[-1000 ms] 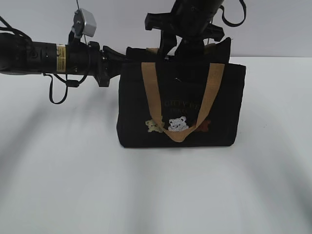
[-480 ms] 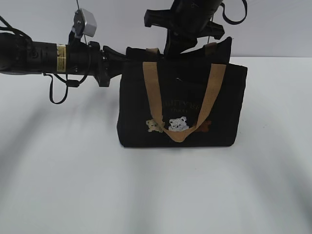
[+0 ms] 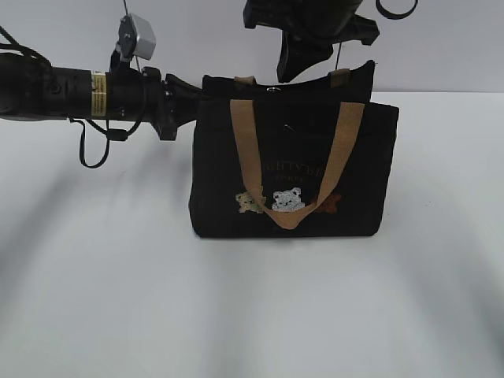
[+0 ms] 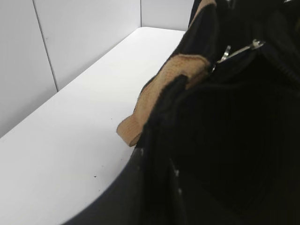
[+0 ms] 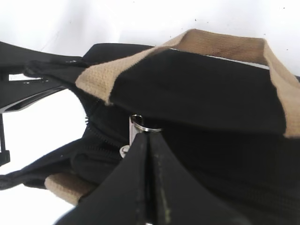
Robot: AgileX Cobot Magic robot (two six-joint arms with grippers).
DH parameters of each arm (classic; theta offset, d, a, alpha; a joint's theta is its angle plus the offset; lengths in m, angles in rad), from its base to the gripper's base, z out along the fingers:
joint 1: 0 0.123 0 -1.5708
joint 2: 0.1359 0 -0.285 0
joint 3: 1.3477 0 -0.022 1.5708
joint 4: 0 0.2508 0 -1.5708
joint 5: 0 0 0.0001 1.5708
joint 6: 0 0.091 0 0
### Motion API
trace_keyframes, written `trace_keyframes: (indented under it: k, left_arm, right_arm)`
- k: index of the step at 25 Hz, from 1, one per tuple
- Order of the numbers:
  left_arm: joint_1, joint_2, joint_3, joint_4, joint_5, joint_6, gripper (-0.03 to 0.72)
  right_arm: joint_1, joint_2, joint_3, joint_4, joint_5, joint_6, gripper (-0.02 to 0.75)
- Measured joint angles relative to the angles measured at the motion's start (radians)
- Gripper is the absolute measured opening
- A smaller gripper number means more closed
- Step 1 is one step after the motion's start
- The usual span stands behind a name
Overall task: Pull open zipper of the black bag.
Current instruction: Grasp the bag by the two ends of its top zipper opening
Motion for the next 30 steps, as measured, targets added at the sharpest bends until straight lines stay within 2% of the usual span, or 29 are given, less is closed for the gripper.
trace_keyframes:
  k: [3,5,11,13,19,30]
  left_arm:
    - [0.000,0.000,0.000,0.000,0.002,0.000,0.074]
    - [0.000,0.000,0.000,0.000,0.002,0.000,0.076]
    - [0.000,0.000,0.000,0.001,0.006,0.000,0.082]
    - [0.000,0.000,0.000,0.001,0.007,0.000,0.083]
    - [0.000,0.000,0.000,0.002,0.006,0.000,0.086]
    - [0.000,0.000,0.000,0.002,0.015,0.000,0.090]
  right_arm:
    - [0.000,-0.001,0.000,0.004,-0.023,0.001,-0.015]
    - [0.000,-0.001,0.000,0.020,-0.050,0.002,0.013]
    - [0.000,-0.001,0.000,0.037,-0.065,0.003,0.274]
    - [0.000,-0.001,0.000,0.037,-0.058,0.003,0.310]
    - [0.000,0.037,0.000,0.038,-0.011,0.007,0.334]
    - [0.000,0.061,0.000,0.040,-0.080,0.011,0.334]
